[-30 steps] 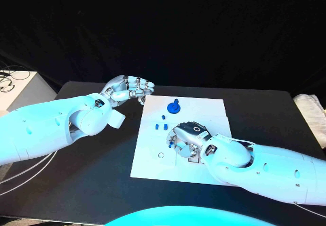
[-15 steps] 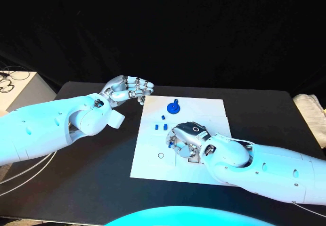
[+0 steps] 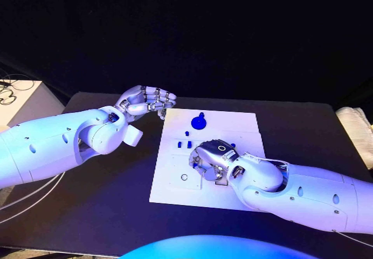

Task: Assemble the parts on the task board

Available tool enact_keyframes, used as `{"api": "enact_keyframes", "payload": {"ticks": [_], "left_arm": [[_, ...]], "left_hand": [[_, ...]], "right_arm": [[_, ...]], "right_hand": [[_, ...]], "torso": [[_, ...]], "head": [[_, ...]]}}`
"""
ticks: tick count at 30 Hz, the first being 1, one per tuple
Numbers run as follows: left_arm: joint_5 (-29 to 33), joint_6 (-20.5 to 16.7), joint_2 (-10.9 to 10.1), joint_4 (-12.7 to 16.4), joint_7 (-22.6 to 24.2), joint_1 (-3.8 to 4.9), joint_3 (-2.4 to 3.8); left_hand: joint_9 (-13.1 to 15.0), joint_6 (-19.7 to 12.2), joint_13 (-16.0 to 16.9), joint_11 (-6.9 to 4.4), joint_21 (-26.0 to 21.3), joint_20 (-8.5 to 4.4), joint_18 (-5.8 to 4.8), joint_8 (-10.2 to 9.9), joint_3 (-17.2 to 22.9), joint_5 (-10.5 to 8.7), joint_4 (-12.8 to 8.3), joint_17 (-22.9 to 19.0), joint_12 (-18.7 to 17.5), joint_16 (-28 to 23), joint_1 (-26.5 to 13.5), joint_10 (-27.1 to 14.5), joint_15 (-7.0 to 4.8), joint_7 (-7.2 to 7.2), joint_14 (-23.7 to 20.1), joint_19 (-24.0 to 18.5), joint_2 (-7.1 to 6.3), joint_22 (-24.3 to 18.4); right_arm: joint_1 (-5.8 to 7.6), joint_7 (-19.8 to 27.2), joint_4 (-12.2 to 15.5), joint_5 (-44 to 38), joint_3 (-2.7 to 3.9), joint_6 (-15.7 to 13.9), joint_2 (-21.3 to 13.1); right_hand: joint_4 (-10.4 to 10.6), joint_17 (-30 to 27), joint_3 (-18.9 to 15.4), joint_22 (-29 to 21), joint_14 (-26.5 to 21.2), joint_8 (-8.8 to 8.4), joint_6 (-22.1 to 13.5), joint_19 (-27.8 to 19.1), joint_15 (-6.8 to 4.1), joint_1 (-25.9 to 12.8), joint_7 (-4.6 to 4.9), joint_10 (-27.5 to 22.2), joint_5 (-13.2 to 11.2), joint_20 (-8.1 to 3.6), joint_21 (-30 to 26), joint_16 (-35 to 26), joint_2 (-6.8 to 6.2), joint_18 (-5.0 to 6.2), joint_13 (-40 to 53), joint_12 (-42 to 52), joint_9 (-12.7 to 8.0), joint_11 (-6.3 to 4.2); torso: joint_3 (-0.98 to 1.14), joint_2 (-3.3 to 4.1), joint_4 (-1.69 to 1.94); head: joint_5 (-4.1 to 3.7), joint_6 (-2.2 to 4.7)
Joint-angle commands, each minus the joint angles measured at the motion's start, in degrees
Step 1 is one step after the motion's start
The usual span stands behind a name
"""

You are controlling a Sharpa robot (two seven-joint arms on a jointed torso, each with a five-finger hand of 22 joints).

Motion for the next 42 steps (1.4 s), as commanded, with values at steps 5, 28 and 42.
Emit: {"api": "enact_keyframes", "payload": {"ticks": [5,28,42], "left_arm": [[0.0,0.26,-0.01,0.12,0.14,0.0,0.05],[-0.01,0.21,0.05,-0.14,0.2,0.0,0.04],[-0.01,0.37,0.07,-0.17,0.21,-0.04,0.03]], "left_hand": [[0.09,0.22,0.08,-0.08,-0.37,-0.02,0.41,0.12,-0.39,0.14,0.0,-0.09,0.34,-0.39,-0.25,-0.39,0.17,0.15,0.27,0.22,0.37,-0.07],[0.14,0.28,0.07,-0.07,-0.5,-0.01,0.41,0.18,-0.46,0.14,-0.02,-0.13,0.4,-0.43,-0.17,-0.55,0.19,0.15,0.25,0.28,0.42,-0.16],[0.16,0.32,0.08,-0.08,-0.54,-0.01,0.42,0.21,-0.46,0.15,-0.05,-0.14,0.45,-0.44,-0.09,-0.57,0.18,0.13,0.25,0.3,0.47,-0.19]], "right_arm": [[-0.48,0.45,-0.12,-0.49,-0.42,1.45,-0.47],[0.19,1.22,2.83,2.87,-0.09,-5.58,-4.42],[8.67,0.86,4.78,11.01,0.76,3.38,-13.98]], "right_hand": [[-0.17,-0.15,-0.94,-0.26,2.32,-0.1,-0.81,-0.93,0.13,-2.45,0.64,1.04,2.99,0.55,-0.33,0.55,-1.02,-0.33,0.11,-0.77,0.47,-1.43],[6.28,-11.92,-21.46,-13.84,-3.97,-7.48,-8.16,-9.85,3.54,3.56,1.26,-19.65,3.18,3.9,-16.43,-4.27,-2.33,2.1,0.02,5.6,-2.69,2.1],[8.42,-2.43,-17.48,-3.38,1.3,-7.84,-6.28,-1.43,2.03,3.53,1.6,-14.97,3.85,2.51,-7.2,1.52,-3.77,0.28,-0.38,9.54,-3.33,0.57]], "torso": [[0.08,-0.08,-0.1],[0.08,-0.1,-0.06],[-0.04,-0.2,-0.16]], "head": [[0.05,-0.07],[-0.78,0.86],[-2.81,2.02]]}}
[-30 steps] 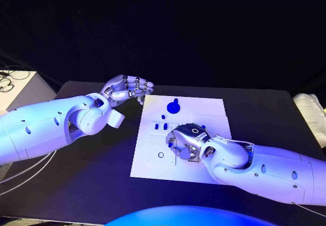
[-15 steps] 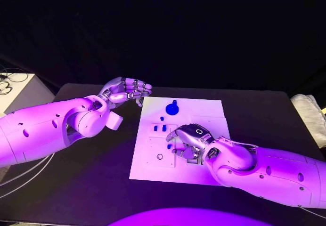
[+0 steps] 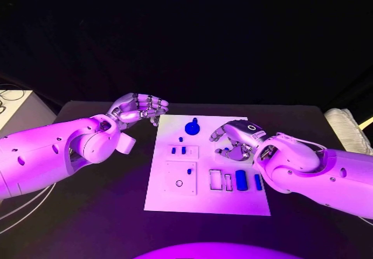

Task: Assemble the parts on the task board

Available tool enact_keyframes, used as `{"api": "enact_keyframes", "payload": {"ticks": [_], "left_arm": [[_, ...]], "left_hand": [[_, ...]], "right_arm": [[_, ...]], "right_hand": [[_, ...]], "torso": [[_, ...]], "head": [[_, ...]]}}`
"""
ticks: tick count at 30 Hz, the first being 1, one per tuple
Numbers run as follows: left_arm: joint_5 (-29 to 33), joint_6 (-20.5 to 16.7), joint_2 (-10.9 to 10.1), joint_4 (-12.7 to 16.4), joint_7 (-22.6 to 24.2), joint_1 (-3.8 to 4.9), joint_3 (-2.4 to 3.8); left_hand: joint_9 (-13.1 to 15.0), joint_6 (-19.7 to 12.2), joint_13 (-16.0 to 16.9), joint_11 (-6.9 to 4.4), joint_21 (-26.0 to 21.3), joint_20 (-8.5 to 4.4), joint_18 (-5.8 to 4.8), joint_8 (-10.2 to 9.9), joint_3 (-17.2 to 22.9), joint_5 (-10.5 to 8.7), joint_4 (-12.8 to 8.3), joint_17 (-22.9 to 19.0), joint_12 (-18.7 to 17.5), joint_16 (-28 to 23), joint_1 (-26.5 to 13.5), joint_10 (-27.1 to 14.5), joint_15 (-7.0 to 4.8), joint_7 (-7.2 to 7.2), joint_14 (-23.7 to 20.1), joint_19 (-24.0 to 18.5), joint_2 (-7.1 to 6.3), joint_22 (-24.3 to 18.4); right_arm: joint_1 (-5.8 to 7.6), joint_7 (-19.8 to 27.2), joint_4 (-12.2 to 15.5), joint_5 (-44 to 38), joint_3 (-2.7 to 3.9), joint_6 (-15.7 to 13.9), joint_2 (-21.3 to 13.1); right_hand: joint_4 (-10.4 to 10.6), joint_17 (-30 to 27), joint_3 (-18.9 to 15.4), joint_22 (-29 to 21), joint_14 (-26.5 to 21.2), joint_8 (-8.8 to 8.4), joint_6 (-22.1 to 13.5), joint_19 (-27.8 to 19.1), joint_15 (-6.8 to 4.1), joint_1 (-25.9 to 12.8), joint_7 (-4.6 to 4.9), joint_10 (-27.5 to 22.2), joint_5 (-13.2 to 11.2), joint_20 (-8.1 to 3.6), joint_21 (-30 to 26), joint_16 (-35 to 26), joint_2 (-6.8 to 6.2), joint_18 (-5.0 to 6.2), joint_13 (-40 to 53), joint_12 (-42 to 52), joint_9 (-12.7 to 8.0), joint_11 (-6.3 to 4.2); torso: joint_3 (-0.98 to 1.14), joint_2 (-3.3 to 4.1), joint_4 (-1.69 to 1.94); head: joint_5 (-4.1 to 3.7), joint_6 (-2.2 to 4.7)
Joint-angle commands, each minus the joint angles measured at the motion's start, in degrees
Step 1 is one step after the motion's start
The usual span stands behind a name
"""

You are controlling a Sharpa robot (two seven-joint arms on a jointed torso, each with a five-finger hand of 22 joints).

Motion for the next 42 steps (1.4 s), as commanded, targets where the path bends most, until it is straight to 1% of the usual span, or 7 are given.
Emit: {"api": "enact_keyframes", "payload": {"ticks": [1,4,13,19,24,32,42], "left_arm": [[0.01,0.37,0.1,0.06,0.42,-0.02,0.05],[0.01,0.44,0.13,0.06,0.43,-0.02,0.05],[0.0,0.57,0.15,0.03,0.46,-0.03,0.05],[-0.01,0.59,0.2,-0.07,0.47,-0.07,0.05],[-0.01,0.57,0.21,-0.08,0.47,-0.09,0.05],[-0.01,0.55,0.19,-0.06,0.45,-0.09,0.05],[-0.01,0.53,0.11,0.0,0.35,-0.09,0.05]], "left_hand": [[0.09,0.32,0.1,0.13,-0.3,0.0,0.42,0.21,-0.3,0.14,0.12,-0.09,0.26,-0.22,-0.09,-0.37,0.18,0.13,0.25,0.31,0.47,-0.05],[0.09,0.32,0.1,0.13,-0.3,0.0,0.42,0.21,-0.3,0.14,0.12,-0.09,0.26,-0.22,-0.09,-0.37,0.18,0.13,0.25,0.31,0.47,-0.05],[0.12,0.34,0.1,0.13,-0.36,0.0,0.42,0.24,-0.37,0.14,0.1,-0.11,0.32,-0.23,-0.07,-0.41,0.18,0.13,0.24,0.34,0.45,-0.09],[0.12,0.34,0.1,0.13,-0.36,0.0,0.42,0.24,-0.37,0.14,0.1,-0.11,0.32,-0.23,-0.07,-0.41,0.18,0.13,0.24,0.34,0.45,-0.09],[0.12,0.34,0.1,0.13,-0.36,0.0,0.42,0.24,-0.37,0.14,0.1,-0.11,0.32,-0.23,-0.07,-0.41,0.18,0.13,0.24,0.34,0.45,-0.09],[0.12,0.34,0.1,0.13,-0.36,0.0,0.42,0.24,-0.37,0.14,0.1,-0.11,0.32,-0.23,-0.07,-0.41,0.18,0.13,0.24,0.34,0.45,-0.09],[0.12,0.34,0.1,0.13,-0.36,0.0,0.42,0.24,-0.37,0.14,0.1,-0.11,0.32,-0.23,-0.07,-0.41,0.18,0.13,0.24,0.34,0.45,-0.09]], "right_arm": [[1.08,0.2,-0.79,4.02,0.0,5.9,-1.21],[1.75,0.32,-1.9,4.36,0.01,8.1,-1.91],[1.72,0.29,-4.01,3.13,-0.1,12.92,-2.16],[1.18,0.38,-4.54,2.76,-0.21,14.15,-1.7],[0.82,0.87,-4.96,2.79,-0.25,13.29,-0.81],[0.43,1.43,-5.16,3.13,-0.27,11.74,0.17],[0.19,0.74,-5.35,2.45,-0.28,11.1,0.56]], "right_hand": [[0.08,0.46,0.16,0.43,1.56,-0.32,0.12,0.57,-0.22,-0.36,-0.34,0.14,0.35,-0.03,0.37,0.41,-0.9,-1.01,-0.12,0.0,-0.11,-0.06],[0.41,0.31,-0.68,0.33,1.53,-0.53,-0.15,0.48,-0.12,-0.89,-0.64,-0.68,0.38,0.04,0.11,0.39,-1.45,-1.01,-0.16,-0.38,-0.21,0.06],[5.8,-0.39,-14.85,-0.44,0.77,-1.6,-1.65,-0.17,0.66,3.92,-1.93,-4.55,0.93,0.82,-2.26,0.42,0.28,-0.78,-0.01,0.42,-0.56,0.87],[8.31,-0.2,-16.92,-0.13,0.83,-1.58,-1.66,0.1,0.64,5.7,-2.02,-4.68,0.95,0.83,-2.36,0.62,0.46,-0.8,0.03,1.06,-0.49,0.85],[9.61,0.66,-16.18,1.64,1.32,-1.13,-0.79,1.39,0.13,7.37,-1.59,-2.77,0.86,0.44,-0.97,1.09,1.32,-1.07,0.14,2.38,-0.27,0.25],[10.09,1.95,-9.46,6.38,1.94,-0.16,2.03,4.1,-1.0,8.27,-0.88,3.61,-0.9,-0.6,2.96,1.69,2.78,-1.91,-0.14,1.95,-0.07,-0.91],[9.18,2.13,0.43,10.9,2.11,1.23,5.64,6.03,-2.04,7.02,-1.34,12.35,-3.24,-1.53,6.53,1.89,1.91,-2.58,0.16,-2.09,0.74,-2.04]], "torso": [[-0.03,-0.05,-0.04],[0.04,0.09,0.06],[0.07,0.15,0.1],[0.08,0.24,0.05],[0.08,0.18,0.1],[0.08,0.17,0.11],[0.08,0.15,0.06]], "head": [[-0.6,0.39],[-0.86,0.68],[-1.07,0.78],[-1.09,0.69],[-1.12,0.6],[-1.06,0.48],[-0.99,0.31]]}}
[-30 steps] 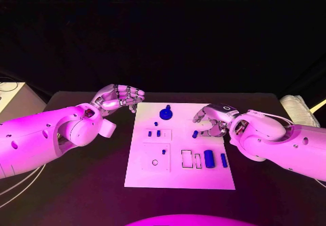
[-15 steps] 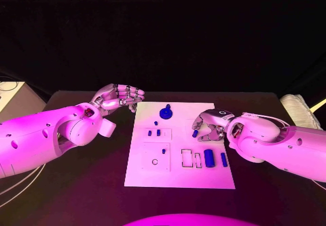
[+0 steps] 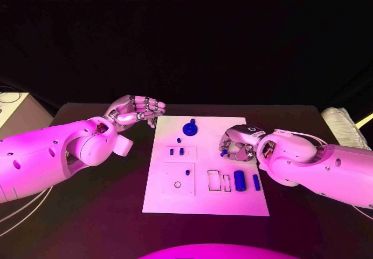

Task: Assemble the parts on the task board

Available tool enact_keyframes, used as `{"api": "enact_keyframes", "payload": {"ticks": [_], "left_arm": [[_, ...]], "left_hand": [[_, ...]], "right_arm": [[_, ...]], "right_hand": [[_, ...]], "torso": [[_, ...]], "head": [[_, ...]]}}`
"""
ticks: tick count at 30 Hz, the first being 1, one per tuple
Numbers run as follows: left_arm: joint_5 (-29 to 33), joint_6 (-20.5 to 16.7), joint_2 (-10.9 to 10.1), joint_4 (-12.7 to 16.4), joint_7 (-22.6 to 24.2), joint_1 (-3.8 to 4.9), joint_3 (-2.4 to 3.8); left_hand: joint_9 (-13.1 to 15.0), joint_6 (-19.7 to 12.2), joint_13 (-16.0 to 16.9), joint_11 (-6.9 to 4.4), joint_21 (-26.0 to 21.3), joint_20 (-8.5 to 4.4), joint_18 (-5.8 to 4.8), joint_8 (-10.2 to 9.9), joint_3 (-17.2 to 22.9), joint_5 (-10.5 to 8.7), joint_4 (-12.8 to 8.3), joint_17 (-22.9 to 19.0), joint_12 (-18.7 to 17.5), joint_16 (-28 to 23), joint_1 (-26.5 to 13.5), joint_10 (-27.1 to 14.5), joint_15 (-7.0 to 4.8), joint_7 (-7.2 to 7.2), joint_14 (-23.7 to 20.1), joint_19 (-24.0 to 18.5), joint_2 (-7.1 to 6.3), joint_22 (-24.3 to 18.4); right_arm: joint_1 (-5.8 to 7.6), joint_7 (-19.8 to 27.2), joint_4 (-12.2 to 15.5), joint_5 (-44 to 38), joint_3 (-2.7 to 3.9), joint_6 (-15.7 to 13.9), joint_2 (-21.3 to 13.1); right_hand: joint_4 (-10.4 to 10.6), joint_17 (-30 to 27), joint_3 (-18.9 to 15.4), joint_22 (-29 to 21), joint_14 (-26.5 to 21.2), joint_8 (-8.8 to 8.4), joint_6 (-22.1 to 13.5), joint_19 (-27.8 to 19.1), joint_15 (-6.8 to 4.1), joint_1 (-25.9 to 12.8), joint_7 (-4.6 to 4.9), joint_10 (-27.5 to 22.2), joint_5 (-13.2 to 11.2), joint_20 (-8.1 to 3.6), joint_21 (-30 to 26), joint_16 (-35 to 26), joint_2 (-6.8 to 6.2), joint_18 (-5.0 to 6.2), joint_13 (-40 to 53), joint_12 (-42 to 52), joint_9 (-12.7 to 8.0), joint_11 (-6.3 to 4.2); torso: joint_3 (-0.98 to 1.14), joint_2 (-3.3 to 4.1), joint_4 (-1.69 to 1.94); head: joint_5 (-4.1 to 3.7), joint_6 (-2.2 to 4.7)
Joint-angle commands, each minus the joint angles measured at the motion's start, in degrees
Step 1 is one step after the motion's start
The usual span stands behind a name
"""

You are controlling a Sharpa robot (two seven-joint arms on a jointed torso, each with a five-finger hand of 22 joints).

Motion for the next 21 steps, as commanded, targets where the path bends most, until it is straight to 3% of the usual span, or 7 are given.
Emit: {"api": "enact_keyframes", "payload": {"ticks": [1,4,6,7,9,12,21], "left_arm": [[0.0,0.5,0.05,0.12,0.31,-0.02,0.05],[0.0,0.51,0.06,0.11,0.26,-0.02,0.05],[0.0,0.52,0.07,0.1,0.2,-0.02,0.05],[0.0,0.53,0.07,0.09,0.18,-0.02,0.05],[0.0,0.54,0.08,0.08,0.14,-0.02,0.05],[-0.01,0.53,0.09,0.05,0.12,-0.02,0.05],[-0.01,0.49,0.23,-0.13,0.14,-0.02,0.05]], "left_hand": [[0.06,0.34,0.06,0.13,-0.37,0.0,0.42,0.24,-0.37,0.13,0.1,-0.06,0.32,-0.23,-0.07,-0.41,0.18,0.13,0.24,0.34,0.45,-0.05],[0.06,0.34,0.06,0.13,-0.37,0.0,0.42,0.24,-0.37,0.13,0.1,-0.06,0.32,-0.23,-0.07,-0.41,0.18,0.13,0.24,0.34,0.45,-0.05],[0.09,0.34,0.07,0.14,-0.47,0.0,0.42,0.26,-0.46,0.14,0.13,-0.09,0.42,-0.25,-0.06,-0.49,0.19,0.14,0.25,0.41,0.51,-0.13],[0.09,0.34,0.07,0.14,-0.47,0.0,0.42,0.26,-0.46,0.14,0.13,-0.09,0.42,-0.25,-0.06,-0.49,0.19,0.14,0.25,0.41,0.51,-0.13],[0.09,0.34,0.07,0.14,-0.47,0.0,0.42,0.26,-0.46,0.14,0.13,-0.09,0.42,-0.25,-0.06,-0.49,0.19,0.14,0.25,0.41,0.51,-0.13],[0.09,0.34,0.07,0.14,-0.47,0.0,0.42,0.26,-0.46,0.14,0.13,-0.09,0.42,-0.25,-0.06,-0.49,0.19,0.14,0.25,0.41,0.51,-0.13],[0.09,0.34,0.07,0.14,-0.47,0.0,0.42,0.26,-0.46,0.14,0.13,-0.09,0.42,-0.25,-0.06,-0.49,0.19,0.14,0.25,0.41,0.51,-0.13]], "right_arm": [[-0.19,-0.11,0.15,-1.36,-0.07,-0.13,0.15],[-0.24,-1.06,0.17,-2.83,-0.07,-0.58,0.22],[-0.27,-1.63,0.2,-3.77,-0.07,-0.85,0.25],[-0.28,-1.83,0.23,-4.07,-0.07,-0.94,0.27],[-0.3,-2.16,0.35,-4.64,-0.07,-1.22,0.29],[-0.33,-2.23,0.67,-5.01,-0.07,-1.8,0.27],[-0.02,-1.79,4.2,-4.7,0.08,-4.45,-1.1]], "right_hand": [[-0.69,0.24,2.56,0.52,2.06,0.52,0.95,0.34,-0.6,-0.42,-0.29,2.87,-2.39,-0.45,0.35,0.29,-0.13,-0.88,0.44,-0.66,0.35,-1.27],[-3.04,0.67,5.7,1.52,2.17,1.74,2.67,0.57,-1.19,0.14,-0.71,5.56,-3.08,-1.01,1.08,0.47,0.39,-0.98,0.95,-1.08,1.16,-1.98],[-5.07,0.92,7.83,2.12,2.23,2.11,2.87,0.63,-1.34,0.48,-0.6,6.48,-3.66,-1.29,1.53,0.57,0.57,-1.05,1.24,-1.58,1.55,-2.05],[-6.92,1.06,9.73,2.75,2.26,2.13,2.72,0.66,-1.37,0.98,-0.33,7.03,-2.83,-1.5,2.09,0.62,0.39,-1.1,1.47,-1.91,1.67,-1.79],[-9.53,1.25,13.19,3.91,2.29,2.17,2.59,0.32,-1.25,-0.25,-0.29,7.62,-3.52,-1.48,3.04,0.7,0.01,-1.16,1.94,-2.86,1.87,-1.68],[-11.87,1.32,15.66,4.94,2.3,2.4,2.63,-0.02,-1.25,-2.23,-0.27,8.24,-5.09,-1.39,3.76,0.73,-0.04,-1.17,2.57,-3.7,2.21,-1.77],[-13.43,1.47,16.69,6.11,2.35,2.75,2.9,0.23,-1.36,-3.58,-0.37,9.18,-5.52,-1.44,4.69,0.8,0.11,-1.31,3.24,-3.88,2.6,-1.98]], "torso": [[0.02,-0.02,-0.04],[0.03,-0.03,-0.06],[0.05,-0.02,-0.04],[0.05,-0.02,-0.04],[0.05,-0.03,-0.02],[0.05,-0.03,-0.03],[0.03,-0.05,-0.08]], "head": [[-0.05,-0.06],[-0.08,-0.08],[-0.08,-0.09],[-0.08,-0.09],[-0.11,-0.12],[-0.1,-0.14],[-0.06,-0.21]]}}
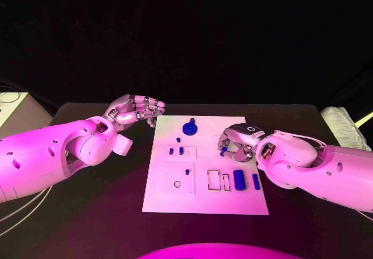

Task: Assemble the parts on the task board

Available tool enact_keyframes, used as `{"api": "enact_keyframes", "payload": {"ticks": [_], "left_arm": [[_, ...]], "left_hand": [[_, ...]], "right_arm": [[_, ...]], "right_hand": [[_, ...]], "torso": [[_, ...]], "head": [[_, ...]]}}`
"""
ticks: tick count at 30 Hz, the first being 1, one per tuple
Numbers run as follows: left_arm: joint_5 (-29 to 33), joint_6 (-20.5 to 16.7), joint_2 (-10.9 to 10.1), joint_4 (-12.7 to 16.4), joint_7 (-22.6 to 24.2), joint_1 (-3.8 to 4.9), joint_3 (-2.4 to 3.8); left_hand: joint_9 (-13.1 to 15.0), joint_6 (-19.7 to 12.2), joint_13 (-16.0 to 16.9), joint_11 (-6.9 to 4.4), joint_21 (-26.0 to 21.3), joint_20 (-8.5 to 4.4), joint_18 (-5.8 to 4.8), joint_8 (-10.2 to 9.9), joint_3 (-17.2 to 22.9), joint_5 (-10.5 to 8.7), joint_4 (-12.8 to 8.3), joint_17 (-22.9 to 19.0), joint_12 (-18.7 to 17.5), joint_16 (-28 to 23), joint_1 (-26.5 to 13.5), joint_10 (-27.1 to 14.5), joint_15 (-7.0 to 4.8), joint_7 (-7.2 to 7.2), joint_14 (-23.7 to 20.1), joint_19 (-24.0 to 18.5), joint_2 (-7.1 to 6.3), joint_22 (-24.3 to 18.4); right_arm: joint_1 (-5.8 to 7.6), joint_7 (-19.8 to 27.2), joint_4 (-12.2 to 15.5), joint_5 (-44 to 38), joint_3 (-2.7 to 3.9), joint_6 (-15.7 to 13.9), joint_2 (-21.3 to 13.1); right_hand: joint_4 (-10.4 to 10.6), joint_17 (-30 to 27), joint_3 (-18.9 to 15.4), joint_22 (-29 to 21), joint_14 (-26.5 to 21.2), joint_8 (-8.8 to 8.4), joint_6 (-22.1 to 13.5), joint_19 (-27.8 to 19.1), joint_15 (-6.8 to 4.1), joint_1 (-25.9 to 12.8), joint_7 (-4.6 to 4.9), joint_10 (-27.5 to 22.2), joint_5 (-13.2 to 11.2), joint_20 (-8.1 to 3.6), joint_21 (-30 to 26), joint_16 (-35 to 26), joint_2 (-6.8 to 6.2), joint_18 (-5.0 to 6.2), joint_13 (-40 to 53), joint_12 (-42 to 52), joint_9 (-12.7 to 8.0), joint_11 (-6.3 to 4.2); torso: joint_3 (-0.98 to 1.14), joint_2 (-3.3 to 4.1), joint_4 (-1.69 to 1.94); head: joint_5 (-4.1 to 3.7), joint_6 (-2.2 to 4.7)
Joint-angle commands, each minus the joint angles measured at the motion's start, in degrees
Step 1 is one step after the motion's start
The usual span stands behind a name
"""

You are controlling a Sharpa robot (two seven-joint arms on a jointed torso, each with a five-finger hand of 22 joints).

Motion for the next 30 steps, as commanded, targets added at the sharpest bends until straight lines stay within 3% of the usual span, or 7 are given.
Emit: {"api": "enact_keyframes", "payload": {"ticks": [1,9,16,23,30], "left_arm": [[-0.01,0.48,0.18,0.02,0.24,-0.02,0.05],[-0.01,0.53,0.46,-0.11,0.25,-0.04,0.05],[-0.01,0.6,0.74,-0.15,0.29,-0.09,0.05],[-0.01,0.66,0.91,-0.13,0.3,-0.13,0.05],[-0.01,0.73,1.17,-0.13,0.28,-0.14,0.05]], "left_hand": [[0.05,0.34,0.08,-0.08,-0.2,0.0,0.42,0.26,-0.3,0.14,-0.02,-0.09,0.18,-0.25,-0.06,-0.28,0.19,0.14,0.25,0.41,0.51,-0.05],[0.05,0.34,0.08,-0.08,-0.2,0.0,0.42,0.26,-0.3,0.14,-0.02,-0.09,0.18,-0.25,-0.06,-0.28,0.19,0.14,0.25,0.41,0.51,-0.05],[0.06,0.32,0.08,-0.06,-0.26,0.01,0.42,0.27,-0.34,0.14,0.0,-0.11,0.23,-0.25,-0.05,-0.34,0.19,0.16,0.25,0.45,0.56,-0.1],[0.06,0.32,0.08,-0.06,-0.26,0.01,0.42,0.27,-0.34,0.14,0.0,-0.11,0.23,-0.25,-0.05,-0.34,0.19,0.16,0.25,0.45,0.56,-0.1],[0.06,0.32,0.08,-0.06,-0.26,0.01,0.42,0.27,-0.34,0.14,0.0,-0.11,0.23,-0.25,-0.05,-0.34,0.19,0.16,0.25,0.45,0.56,-0.1]], "right_arm": [[0.39,0.19,1.88,-0.48,0.11,-2.02,-0.57],[1.87,0.56,6.78,1.79,0.72,-2.85,-1.88],[2.04,0.88,9.34,1.83,0.87,-2.9,0.29],[0.58,0.93,9.72,0.18,0.75,-3.63,3.79],[-1.9,1.07,8.01,-1.47,0.31,-3.83,8.35]], "right_hand": [[-3.87,0.01,3.51,0.16,2.21,0.16,0.3,-0.05,-0.46,-0.81,0.17,6.12,-0.02,-0.1,0.23,0.33,0.09,-0.43,3.13,0.05,0.12,-4.92],[-4.53,-0.06,3.98,0.33,2.2,0.19,0.25,-0.14,-0.46,-1.39,0.19,6.04,0.11,-0.12,0.3,0.31,0.05,-0.42,3.28,-0.31,0.24,-4.88],[-5.0,-0.08,4.26,0.39,2.2,0.21,0.23,-0.22,-0.45,-1.71,0.2,6.04,0.24,-0.12,0.29,0.3,0.01,-0.4,3.37,-0.53,0.31,-4.86],[-5.42,-0.1,4.56,0.32,2.2,0.2,0.18,-0.38,-0.44,-2.01,0.22,6.07,0.43,-0.12,0.15,0.29,0.03,-0.35,3.45,-0.72,0.36,-4.84],[-5.62,-0.21,4.69,0.31,2.18,0.21,0.17,-0.44,-0.43,-2.17,0.23,6.1,0.55,-0.12,0.12,0.25,0.01,-0.33,3.49,-0.81,0.39,-4.83]], "torso": [[-0.03,-0.01,0.01],[-0.07,-0.04,0.02],[-0.08,-0.1,-0.03],[-0.13,-0.09,0.02],[-0.16,-0.03,0.09]], "head": [[0.05,-0.05],[0.21,-0.14],[0.63,-0.42],[1.23,-0.79],[1.67,-0.8]]}}
